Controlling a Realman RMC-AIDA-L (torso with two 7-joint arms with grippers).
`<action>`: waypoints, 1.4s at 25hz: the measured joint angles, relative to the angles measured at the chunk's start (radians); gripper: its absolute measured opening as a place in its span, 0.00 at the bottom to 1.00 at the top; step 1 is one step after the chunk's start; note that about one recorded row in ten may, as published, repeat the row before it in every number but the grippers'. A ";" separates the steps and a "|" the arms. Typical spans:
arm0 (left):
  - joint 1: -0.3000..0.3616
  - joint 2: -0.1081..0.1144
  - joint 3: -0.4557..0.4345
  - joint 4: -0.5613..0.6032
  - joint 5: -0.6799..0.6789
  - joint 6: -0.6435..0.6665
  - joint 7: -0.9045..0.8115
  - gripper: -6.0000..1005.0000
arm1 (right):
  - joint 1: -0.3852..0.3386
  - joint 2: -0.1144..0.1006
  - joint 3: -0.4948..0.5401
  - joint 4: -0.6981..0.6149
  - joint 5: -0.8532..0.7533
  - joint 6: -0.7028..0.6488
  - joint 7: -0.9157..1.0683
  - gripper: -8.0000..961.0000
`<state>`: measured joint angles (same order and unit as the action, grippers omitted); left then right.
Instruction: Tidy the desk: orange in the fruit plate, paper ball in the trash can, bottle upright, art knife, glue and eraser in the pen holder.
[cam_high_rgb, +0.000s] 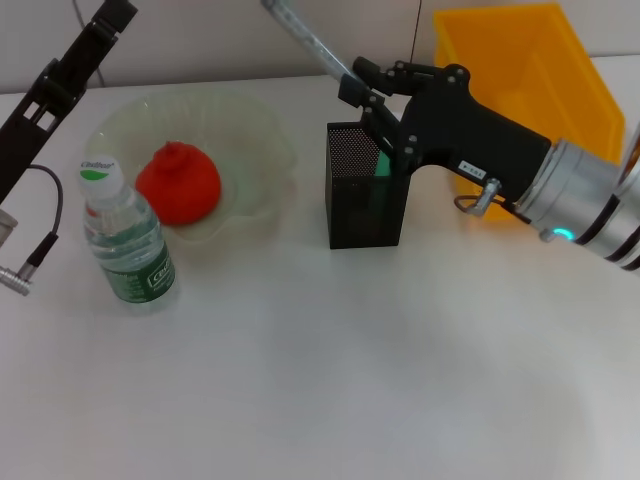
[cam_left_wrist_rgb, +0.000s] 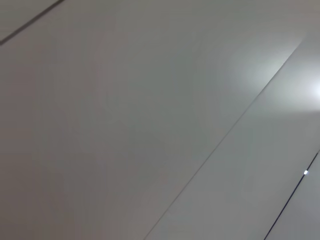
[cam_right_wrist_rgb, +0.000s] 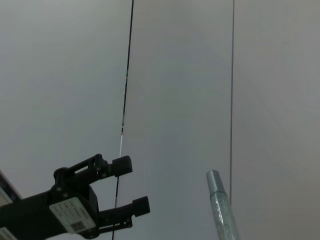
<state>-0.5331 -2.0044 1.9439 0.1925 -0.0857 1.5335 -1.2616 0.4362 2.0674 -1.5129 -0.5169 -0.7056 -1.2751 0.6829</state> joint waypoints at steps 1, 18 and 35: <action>0.005 0.006 -0.003 -0.005 0.000 -0.002 0.000 0.81 | -0.014 0.000 0.035 -0.039 -0.060 0.014 0.035 0.16; 0.003 0.006 -0.005 -0.012 0.000 -0.003 0.000 0.81 | -0.113 0.017 0.284 -0.657 -0.833 0.081 0.703 0.16; 0.006 0.010 -0.004 -0.012 0.000 -0.003 0.004 0.81 | -0.057 0.015 0.384 -1.092 -1.395 -0.140 1.289 0.16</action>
<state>-0.5275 -1.9943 1.9394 0.1810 -0.0859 1.5309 -1.2578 0.3791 2.0826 -1.1284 -1.6091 -2.1005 -1.4153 1.9724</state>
